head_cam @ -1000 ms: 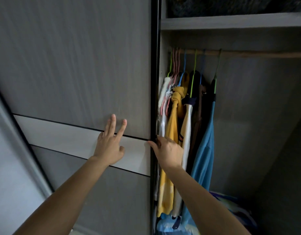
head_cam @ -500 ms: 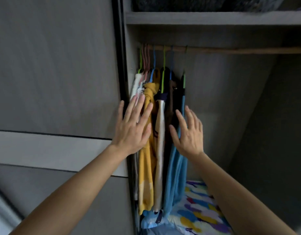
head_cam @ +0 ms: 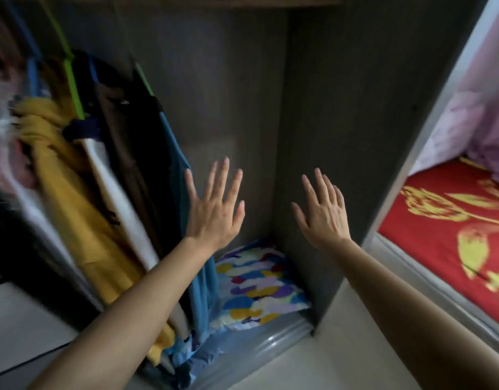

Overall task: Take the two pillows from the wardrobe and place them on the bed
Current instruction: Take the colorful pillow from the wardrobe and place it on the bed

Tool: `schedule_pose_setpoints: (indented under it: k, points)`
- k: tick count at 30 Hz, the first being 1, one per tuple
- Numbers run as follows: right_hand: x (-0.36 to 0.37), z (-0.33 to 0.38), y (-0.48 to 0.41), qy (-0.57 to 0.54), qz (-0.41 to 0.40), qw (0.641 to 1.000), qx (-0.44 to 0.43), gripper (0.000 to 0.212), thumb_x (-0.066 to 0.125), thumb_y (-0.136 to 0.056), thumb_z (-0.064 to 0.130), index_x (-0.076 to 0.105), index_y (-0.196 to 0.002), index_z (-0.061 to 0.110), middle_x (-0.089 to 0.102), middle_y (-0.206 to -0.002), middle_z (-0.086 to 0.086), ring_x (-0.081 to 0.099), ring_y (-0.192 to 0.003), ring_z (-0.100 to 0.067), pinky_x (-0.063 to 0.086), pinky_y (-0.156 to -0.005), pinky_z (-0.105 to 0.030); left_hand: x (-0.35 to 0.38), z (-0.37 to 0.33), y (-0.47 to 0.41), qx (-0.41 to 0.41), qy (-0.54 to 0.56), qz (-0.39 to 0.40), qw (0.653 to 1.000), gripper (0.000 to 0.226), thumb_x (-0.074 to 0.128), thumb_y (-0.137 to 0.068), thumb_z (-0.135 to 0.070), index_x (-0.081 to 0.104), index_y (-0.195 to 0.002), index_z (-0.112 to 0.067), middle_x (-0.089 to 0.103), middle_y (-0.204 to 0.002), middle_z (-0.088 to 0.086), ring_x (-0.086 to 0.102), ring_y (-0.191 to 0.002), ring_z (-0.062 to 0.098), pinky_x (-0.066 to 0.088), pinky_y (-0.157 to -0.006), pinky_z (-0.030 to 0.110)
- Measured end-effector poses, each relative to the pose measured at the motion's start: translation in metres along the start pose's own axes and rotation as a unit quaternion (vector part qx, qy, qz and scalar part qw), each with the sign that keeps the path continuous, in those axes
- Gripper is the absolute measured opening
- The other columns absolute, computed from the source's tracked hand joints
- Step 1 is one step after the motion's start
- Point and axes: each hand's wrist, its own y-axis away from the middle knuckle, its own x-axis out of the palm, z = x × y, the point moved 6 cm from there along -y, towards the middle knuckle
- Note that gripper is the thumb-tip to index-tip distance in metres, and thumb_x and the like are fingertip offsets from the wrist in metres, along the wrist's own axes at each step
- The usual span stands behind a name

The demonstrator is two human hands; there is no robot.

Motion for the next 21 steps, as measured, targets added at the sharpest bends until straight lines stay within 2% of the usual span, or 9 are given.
schedule_pose_setpoints:
  k: [4, 7, 12, 15, 18, 21]
  points:
    - [0.038, -0.056, 0.003, 0.009, 0.033, 0.999, 0.03, 0.066, 0.04, -0.098, 0.052, 0.025, -0.154, 0.021, 0.022, -0.163, -0.014, 0.026, -0.148, -0.033, 0.023, -0.12, -0.048, 0.062, -0.043, -0.02, 0.029, 0.048, 0.029, 0.998, 0.068, 0.041, -0.095, -0.044, 0.024, -0.154, -0.016, 0.009, -0.164, 0.016, 0.01, -0.151, 0.031, -0.007, -0.117, 0.063]
    - [0.09, -0.091, -0.002, -0.009, 0.061, 0.997, 0.045, 0.066, 0.04, -0.097, 0.051, 0.027, -0.154, 0.019, 0.024, -0.162, -0.017, 0.029, -0.146, -0.035, 0.025, -0.118, -0.049, 0.135, -0.067, -0.019, 0.041, 0.059, 0.093, 0.993, 0.068, 0.042, -0.094, -0.043, 0.025, -0.153, -0.015, 0.012, -0.163, 0.017, 0.011, -0.151, 0.032, -0.001, -0.119, 0.062]
    - [0.19, -0.122, -0.006, -0.055, 0.163, 0.984, 0.044, 0.067, 0.04, -0.098, 0.049, 0.026, -0.154, 0.015, 0.022, -0.162, -0.018, 0.028, -0.146, -0.037, 0.024, -0.118, -0.049, 0.236, -0.076, 0.001, -0.008, 0.053, 0.25, 0.967, 0.067, 0.045, -0.091, -0.041, 0.032, -0.15, -0.011, 0.021, -0.16, 0.021, 0.02, -0.148, 0.035, 0.015, -0.114, 0.068]
    - [0.248, -0.13, -0.01, -0.074, 0.209, 0.975, 0.024, 0.067, 0.046, -0.097, 0.044, 0.03, -0.153, 0.012, 0.028, -0.16, -0.02, 0.039, -0.138, -0.041, 0.031, -0.113, -0.051, 0.285, -0.073, 0.015, -0.038, 0.057, 0.302, 0.951, 0.065, 0.055, -0.087, -0.035, 0.04, -0.145, -0.006, 0.028, -0.157, 0.025, 0.026, -0.145, 0.04, 0.02, -0.111, 0.069]
    - [0.305, -0.127, -0.003, -0.085, 0.255, 0.963, 0.006, 0.066, 0.05, -0.095, 0.042, 0.036, -0.151, 0.01, 0.032, -0.158, -0.022, 0.044, -0.134, -0.043, 0.034, -0.11, -0.05, 0.326, -0.071, 0.042, -0.088, 0.046, 0.357, 0.929, 0.071, 0.052, -0.087, -0.034, 0.032, -0.149, -0.005, 0.021, -0.159, 0.025, 0.019, -0.147, 0.041, 0.02, -0.112, 0.067]
    - [0.358, -0.114, 0.019, -0.104, 0.304, 0.947, -0.018, 0.065, 0.049, -0.097, 0.042, 0.036, -0.151, 0.009, 0.031, -0.158, -0.022, 0.04, -0.139, -0.041, 0.033, -0.112, -0.05, 0.368, -0.071, 0.079, -0.123, 0.049, 0.41, 0.903, 0.078, 0.056, -0.084, -0.031, 0.026, -0.152, -0.007, 0.015, -0.161, 0.023, 0.015, -0.148, 0.04, 0.018, -0.113, 0.066]
